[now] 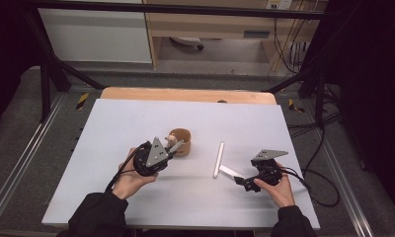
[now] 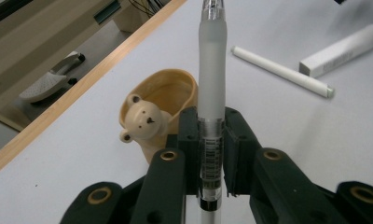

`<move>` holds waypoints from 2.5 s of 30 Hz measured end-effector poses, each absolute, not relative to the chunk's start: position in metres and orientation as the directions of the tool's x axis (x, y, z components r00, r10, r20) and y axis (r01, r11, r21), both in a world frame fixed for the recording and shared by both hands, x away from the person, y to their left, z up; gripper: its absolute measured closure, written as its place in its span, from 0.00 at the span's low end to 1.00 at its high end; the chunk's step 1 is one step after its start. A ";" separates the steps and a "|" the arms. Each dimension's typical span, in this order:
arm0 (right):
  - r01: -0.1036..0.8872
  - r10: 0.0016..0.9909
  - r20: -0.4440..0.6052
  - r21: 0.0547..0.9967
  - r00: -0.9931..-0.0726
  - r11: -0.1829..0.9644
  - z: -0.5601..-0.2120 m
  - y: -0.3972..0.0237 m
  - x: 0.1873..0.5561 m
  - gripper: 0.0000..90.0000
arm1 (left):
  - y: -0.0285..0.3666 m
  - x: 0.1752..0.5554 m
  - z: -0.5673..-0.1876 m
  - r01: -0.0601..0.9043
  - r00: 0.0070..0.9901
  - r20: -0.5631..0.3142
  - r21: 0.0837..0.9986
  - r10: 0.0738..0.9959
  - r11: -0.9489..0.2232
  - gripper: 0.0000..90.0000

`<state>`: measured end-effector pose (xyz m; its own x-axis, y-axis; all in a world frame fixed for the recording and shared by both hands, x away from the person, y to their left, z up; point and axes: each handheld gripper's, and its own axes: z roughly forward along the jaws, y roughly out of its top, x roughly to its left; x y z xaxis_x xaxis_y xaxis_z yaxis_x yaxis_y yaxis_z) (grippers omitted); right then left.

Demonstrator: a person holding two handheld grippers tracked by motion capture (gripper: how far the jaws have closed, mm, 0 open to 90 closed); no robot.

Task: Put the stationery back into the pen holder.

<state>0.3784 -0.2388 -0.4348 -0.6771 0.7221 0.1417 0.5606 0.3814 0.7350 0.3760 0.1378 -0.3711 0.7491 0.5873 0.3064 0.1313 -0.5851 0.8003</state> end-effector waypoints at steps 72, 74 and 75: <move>0.551 0.712 0.130 0.732 -0.690 0.401 -0.437 -0.240 0.375 0.01 | 0.083 0.479 -0.370 0.279 0.693 0.035 0.908 0.720 -0.313 0.88; 0.552 0.713 0.130 0.731 -0.689 0.401 -0.437 -0.240 0.375 0.01 | 0.085 0.479 -0.373 0.288 0.693 0.029 0.905 0.720 -0.313 0.88; 0.553 0.712 0.132 0.730 -0.689 0.400 -0.437 -0.240 0.375 0.01 | 0.085 0.479 -0.375 0.291 0.695 0.030 0.902 0.718 -0.320 0.88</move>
<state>0.3754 -0.2396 -0.4372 -0.6893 0.7125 0.1316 0.5534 0.4005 0.7303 0.4794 0.0855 -0.3750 0.6952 0.7182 0.0300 0.2913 -0.3197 0.9016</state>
